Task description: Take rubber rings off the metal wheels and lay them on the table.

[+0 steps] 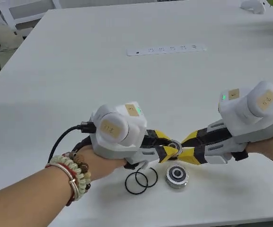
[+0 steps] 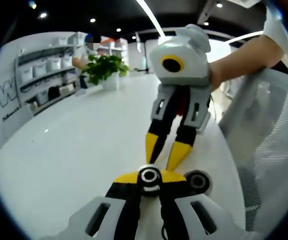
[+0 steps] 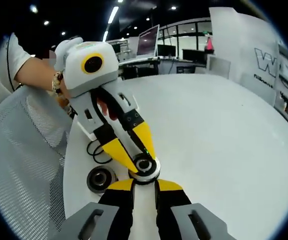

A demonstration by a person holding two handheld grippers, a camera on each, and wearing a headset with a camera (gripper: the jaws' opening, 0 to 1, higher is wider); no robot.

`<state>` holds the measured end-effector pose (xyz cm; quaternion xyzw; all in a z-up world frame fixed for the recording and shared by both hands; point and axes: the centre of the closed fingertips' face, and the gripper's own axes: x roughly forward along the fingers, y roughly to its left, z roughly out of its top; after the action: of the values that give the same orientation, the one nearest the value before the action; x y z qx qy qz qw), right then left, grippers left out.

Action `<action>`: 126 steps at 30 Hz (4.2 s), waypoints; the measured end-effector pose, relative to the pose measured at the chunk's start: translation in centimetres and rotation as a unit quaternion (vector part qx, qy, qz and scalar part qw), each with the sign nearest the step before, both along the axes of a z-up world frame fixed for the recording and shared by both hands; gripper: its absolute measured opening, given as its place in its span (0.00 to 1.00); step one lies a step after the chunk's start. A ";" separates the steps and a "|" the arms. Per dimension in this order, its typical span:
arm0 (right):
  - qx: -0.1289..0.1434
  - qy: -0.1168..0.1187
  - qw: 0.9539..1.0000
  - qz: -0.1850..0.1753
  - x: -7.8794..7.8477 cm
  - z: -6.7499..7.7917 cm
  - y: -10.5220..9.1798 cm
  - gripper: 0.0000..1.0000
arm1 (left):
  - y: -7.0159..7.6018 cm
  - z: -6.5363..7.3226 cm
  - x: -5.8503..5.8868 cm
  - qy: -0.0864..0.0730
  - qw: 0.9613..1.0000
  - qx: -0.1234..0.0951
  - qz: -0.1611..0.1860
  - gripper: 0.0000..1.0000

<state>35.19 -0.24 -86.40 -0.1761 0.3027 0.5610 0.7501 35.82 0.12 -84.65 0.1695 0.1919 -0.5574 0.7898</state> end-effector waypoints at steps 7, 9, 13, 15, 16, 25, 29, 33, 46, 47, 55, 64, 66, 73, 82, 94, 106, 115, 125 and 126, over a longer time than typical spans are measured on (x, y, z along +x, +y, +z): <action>-0.011 -0.007 1.000 0.002 0.1 -0.2 -0.2 0.05 | 0.0 0.0 0.1 0.000 1.000 0.000 0.003 0.15; -0.014 -0.009 1.000 0.004 0.1 -0.2 -0.2 0.04 | 0.0 -0.1 0.1 0.001 1.000 -0.002 0.004 0.15; -0.018 -0.009 1.000 -0.005 0.4 -0.2 -0.3 0.00 | 0.0 -0.1 0.1 0.001 1.000 -0.002 0.004 0.15; -0.020 -0.010 1.000 -0.009 0.5 -0.2 -0.3 0.00 | 0.0 -0.1 0.1 0.000 1.000 -0.001 0.004 0.15; -0.021 -0.006 1.000 -0.014 0.5 -0.2 -0.3 0.00 | 0.1 -0.1 0.1 0.000 1.000 -0.001 0.004 0.15; 0.009 0.081 0.990 -0.114 1.4 0.4 -0.4 0.00 | 0.3 -0.1 0.2 0.000 1.000 0.002 0.007 0.14; 0.035 0.126 0.980 -0.147 1.3 0.7 -0.4 0.00 | 0.3 -0.1 0.2 0.000 1.000 0.003 0.008 0.14; 0.060 0.155 0.972 -0.168 1.3 1.0 -0.2 0.00 | 0.3 -0.1 0.2 0.000 1.000 0.002 0.009 0.14; 0.103 0.234 0.943 -0.215 1.1 1.3 0.0 0.00 | 0.4 -0.2 0.2 0.010 1.000 -0.007 0.010 0.14; 0.102 0.233 0.943 -0.215 1.0 1.4 0.1 0.00 | 0.4 -0.2 0.2 0.009 1.000 -0.006 0.011 0.14; 0.093 0.215 0.950 -0.204 0.9 1.7 0.5 0.00 | 0.4 -0.2 0.3 0.008 1.000 -0.005 0.011 0.13; 0.089 0.205 0.955 -0.194 0.8 1.8 0.7 0.00 | 0.4 -0.2 0.2 0.007 1.000 -0.006 0.010 0.13; 0.089 0.204 0.956 -0.193 0.8 1.9 0.7 0.00 | 0.4 -0.2 0.2 0.007 1.000 -0.007 0.010 0.13; 0.078 0.190 0.962 -0.180 0.6 2.1 1.1 0.00 | 0.4 -0.2 0.2 0.006 1.000 -0.008 0.009 0.14; 0.076 0.179 0.968 -0.161 0.3 2.3 1.9 0.00 | 0.4 -0.2 0.2 0.006 1.000 -0.010 0.008 0.14; 0.084 0.167 0.971 -0.149 0.4 2.9 2.3 0.00 | 0.5 -0.1 0.3 0.005 1.000 -0.016 0.010 0.14; 0.086 0.173 0.964 -0.181 1.4 2.6 1.7 0.00 | 0.4 -0.1 0.3 0.011 1.000 -0.005 0.019 0.14; 0.064 0.176 0.964 -0.187 1.1 1.7 1.3 0.00 | 0.4 1.2 0.0 0.013 1.000 0.003 0.004 0.11; 0.082 0.184 0.960 -0.196 1.2 2.4 1.4 0.00 | 0.9 4.3 -0.1 0.003 1.000 -0.012 -0.011 0.27; 0.084 0.185 0.959 -0.197 1.2 2.5 1.4 0.00 | 1.0 4.5 -0.2 0.003 1.000 -0.007 -0.014 0.30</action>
<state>36.36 1.20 -83.91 0.0569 0.4166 0.4482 0.7889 35.57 1.15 -80.19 0.1645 0.1878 -0.5706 0.7823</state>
